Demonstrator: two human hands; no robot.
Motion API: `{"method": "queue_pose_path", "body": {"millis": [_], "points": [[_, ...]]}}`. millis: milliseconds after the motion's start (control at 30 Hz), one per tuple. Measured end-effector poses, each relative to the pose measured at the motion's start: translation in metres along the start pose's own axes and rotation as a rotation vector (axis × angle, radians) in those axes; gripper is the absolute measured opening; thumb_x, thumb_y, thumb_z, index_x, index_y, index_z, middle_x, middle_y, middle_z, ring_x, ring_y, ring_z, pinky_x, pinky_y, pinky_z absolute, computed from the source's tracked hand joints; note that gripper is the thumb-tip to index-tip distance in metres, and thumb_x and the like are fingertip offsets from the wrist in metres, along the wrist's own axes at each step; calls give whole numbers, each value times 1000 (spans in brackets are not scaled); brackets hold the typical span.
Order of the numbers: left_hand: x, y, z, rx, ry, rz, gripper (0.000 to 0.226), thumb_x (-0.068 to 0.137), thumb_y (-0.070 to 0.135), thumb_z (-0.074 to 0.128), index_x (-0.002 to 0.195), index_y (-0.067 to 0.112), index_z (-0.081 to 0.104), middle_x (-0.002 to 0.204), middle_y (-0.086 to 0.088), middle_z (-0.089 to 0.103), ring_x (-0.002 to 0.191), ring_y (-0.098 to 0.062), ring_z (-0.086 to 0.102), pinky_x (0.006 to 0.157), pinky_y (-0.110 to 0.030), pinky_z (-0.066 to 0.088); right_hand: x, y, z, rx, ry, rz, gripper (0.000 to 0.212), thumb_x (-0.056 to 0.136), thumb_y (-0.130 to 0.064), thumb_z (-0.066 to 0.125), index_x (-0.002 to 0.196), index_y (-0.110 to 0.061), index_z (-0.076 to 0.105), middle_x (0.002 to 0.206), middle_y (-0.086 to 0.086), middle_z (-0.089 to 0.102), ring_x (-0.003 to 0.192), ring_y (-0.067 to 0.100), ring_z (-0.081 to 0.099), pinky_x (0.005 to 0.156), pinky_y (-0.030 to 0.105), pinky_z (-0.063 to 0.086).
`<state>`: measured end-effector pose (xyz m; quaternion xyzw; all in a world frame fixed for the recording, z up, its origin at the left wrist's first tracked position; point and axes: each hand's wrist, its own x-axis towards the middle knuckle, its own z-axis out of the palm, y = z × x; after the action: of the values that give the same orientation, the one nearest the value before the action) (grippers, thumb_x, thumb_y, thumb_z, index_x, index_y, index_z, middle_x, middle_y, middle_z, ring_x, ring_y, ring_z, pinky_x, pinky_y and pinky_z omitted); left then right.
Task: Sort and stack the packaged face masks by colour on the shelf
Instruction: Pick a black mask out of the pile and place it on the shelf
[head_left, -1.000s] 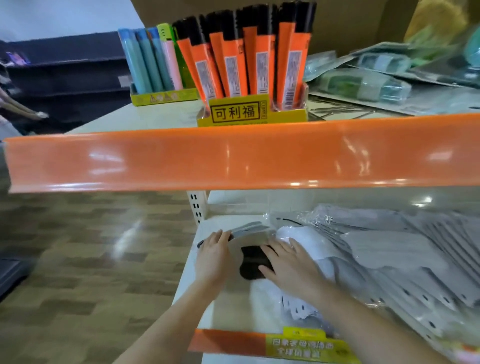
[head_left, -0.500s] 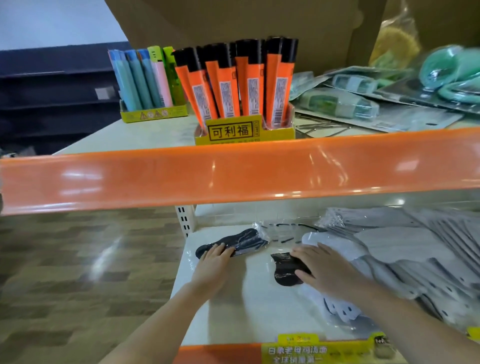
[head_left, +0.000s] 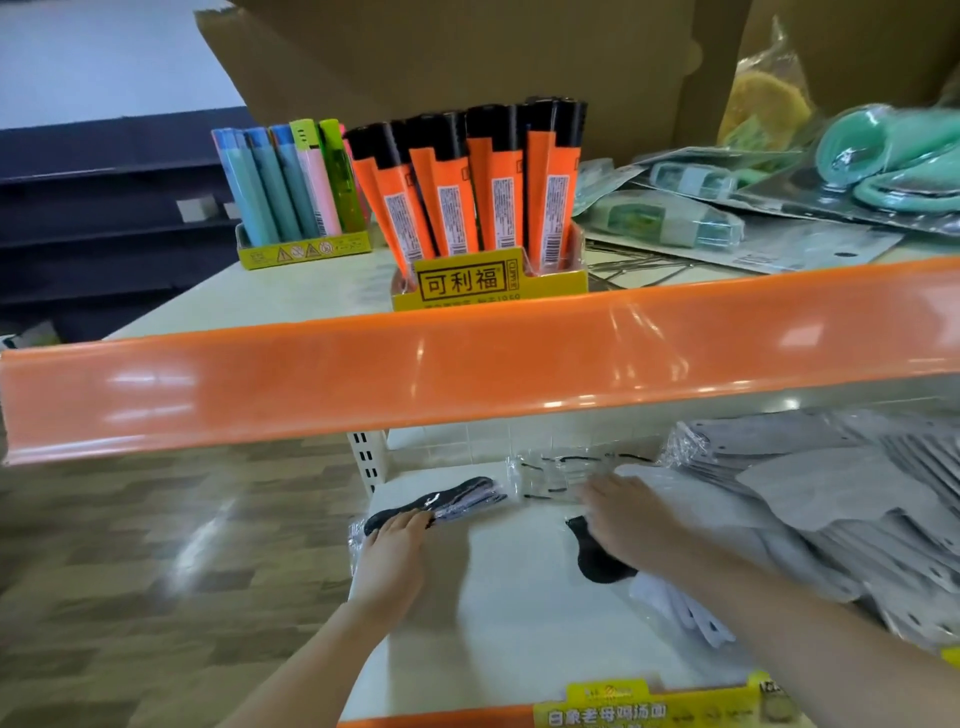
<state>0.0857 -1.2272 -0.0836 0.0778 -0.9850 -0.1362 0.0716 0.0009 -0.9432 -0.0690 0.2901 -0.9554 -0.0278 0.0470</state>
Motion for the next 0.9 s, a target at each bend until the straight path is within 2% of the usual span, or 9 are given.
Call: {"method": "queue_pose_path", "body": {"millis": [100, 167, 333, 467, 533, 600, 667, 800, 900], "points": [[-1, 3, 2, -52, 4, -33, 54, 93, 2, 34, 144, 20, 39, 147, 3, 42, 135, -17, 36, 107, -27, 29, 24, -34, 2, 102, 20, -102, 41, 94, -21, 40, 133, -13, 48, 141, 3, 45, 130, 25, 41, 105, 39, 32], [0, 4, 5, -59, -8, -40, 52, 95, 4, 33, 144, 19, 38, 148, 3, 41, 136, -17, 34, 109, -28, 27, 36, -53, 0, 118, -58, -92, 47, 100, -30, 34, 144, -14, 36, 155, 1, 28, 143, 21, 24, 115, 46, 17], [7, 3, 11, -19, -62, -17, 51, 97, 6, 31, 146, 21, 35, 153, 3, 32, 142, -15, 24, 115, -32, 18, 47, -59, 5, 11, -157, -25, 55, 103, -44, 19, 150, -17, 26, 160, 2, 12, 147, 17, 11, 115, 57, 8], [8, 5, 13, 25, -148, 19, 50, 101, 15, 29, 149, 28, 27, 159, 3, 17, 147, -15, 9, 118, -35, 7, 39, -42, 9, -91, -111, 27, 54, 102, -46, 17, 150, -22, 23, 157, 5, 23, 142, 24, 26, 110, 54, 20], [10, 8, 13, 78, -196, 55, 51, 101, 23, 28, 151, 31, 20, 160, 3, 9, 147, -15, 3, 118, -37, 2, 36, -31, 12, -133, -89, 63, 54, 101, -49, 25, 145, -19, 35, 148, 9, 38, 132, 28, 40, 106, 51, 25], [14, 12, 12, 100, -250, 82, 51, 101, 28, 28, 151, 30, 17, 160, 3, 7, 147, -16, 1, 118, -39, 0, 35, -25, 10, -196, -69, 79, 52, 93, -55, 45, 123, -15, 60, 120, 12, 62, 108, 30, 59, 99, 49, 35], [20, 16, 12, 97, -275, 102, 48, 102, 30, 27, 150, 28, 22, 159, 3, 10, 147, -16, 3, 119, -40, 3, 33, -18, 3, -263, -18, 97, 48, 86, -57, 58, 98, -12, 69, 94, 10, 68, 92, 29, 63, 94, 48, 37], [29, 26, 15, 77, -224, 121, 36, 101, 33, 28, 135, 25, 40, 149, 6, 31, 142, -17, 18, 113, -37, 16, 27, 1, -8, -386, -180, 259, 60, 100, -55, 23, 125, -11, 55, 137, 14, 51, 134, 30, 35, 111, 54, 13], [31, 32, 17, 84, -184, 122, 33, 101, 37, 29, 127, 25, 45, 143, 9, 37, 140, -20, 22, 111, -36, 20, 25, 11, -11, -447, -317, 350, 58, 100, -53, 21, 122, -16, 61, 132, 6, 57, 135, 29, 33, 110, 61, 7]]}}
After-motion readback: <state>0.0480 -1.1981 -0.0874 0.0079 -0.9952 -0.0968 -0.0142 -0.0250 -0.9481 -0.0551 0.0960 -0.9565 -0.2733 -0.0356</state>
